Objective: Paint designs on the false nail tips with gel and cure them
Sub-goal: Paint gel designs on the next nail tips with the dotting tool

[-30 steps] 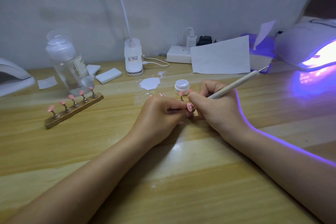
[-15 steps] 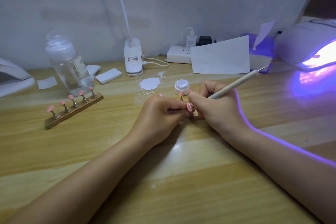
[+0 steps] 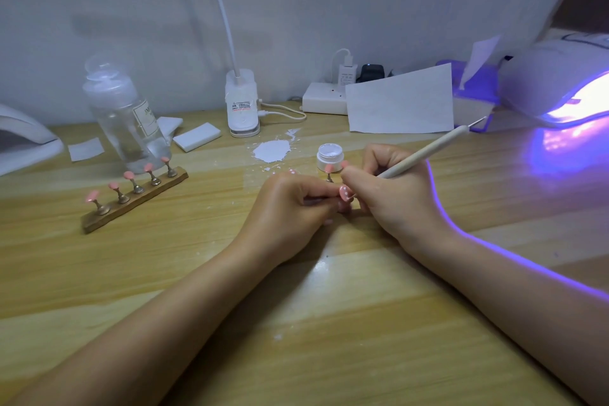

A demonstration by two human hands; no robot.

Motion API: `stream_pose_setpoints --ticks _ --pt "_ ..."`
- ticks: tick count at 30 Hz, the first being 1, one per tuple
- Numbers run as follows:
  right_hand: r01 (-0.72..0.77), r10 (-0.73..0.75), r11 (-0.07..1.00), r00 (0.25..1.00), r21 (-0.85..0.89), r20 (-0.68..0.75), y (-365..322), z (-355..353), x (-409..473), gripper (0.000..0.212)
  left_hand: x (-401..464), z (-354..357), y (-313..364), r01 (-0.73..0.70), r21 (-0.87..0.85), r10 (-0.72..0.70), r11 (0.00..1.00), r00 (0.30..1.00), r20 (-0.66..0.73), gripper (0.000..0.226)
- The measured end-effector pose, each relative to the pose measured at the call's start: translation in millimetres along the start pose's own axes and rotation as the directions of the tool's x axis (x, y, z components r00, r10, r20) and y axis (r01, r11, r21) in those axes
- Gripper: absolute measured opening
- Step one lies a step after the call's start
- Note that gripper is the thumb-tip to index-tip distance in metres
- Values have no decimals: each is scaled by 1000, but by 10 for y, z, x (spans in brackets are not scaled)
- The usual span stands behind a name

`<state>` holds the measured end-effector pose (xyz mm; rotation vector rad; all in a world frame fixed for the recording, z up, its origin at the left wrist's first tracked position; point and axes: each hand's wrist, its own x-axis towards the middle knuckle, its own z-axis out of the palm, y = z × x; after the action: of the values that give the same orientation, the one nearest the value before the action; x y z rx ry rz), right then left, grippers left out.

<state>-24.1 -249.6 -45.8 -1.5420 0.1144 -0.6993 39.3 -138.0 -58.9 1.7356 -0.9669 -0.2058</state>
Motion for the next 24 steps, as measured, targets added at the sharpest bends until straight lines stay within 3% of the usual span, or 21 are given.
stream_pose_setpoints --ticks 24 --pt "-15 15 1000 1000 18 7 -4 2 -1 47 1 -2 0 11 -17 -11 1000 1000 -6 18"
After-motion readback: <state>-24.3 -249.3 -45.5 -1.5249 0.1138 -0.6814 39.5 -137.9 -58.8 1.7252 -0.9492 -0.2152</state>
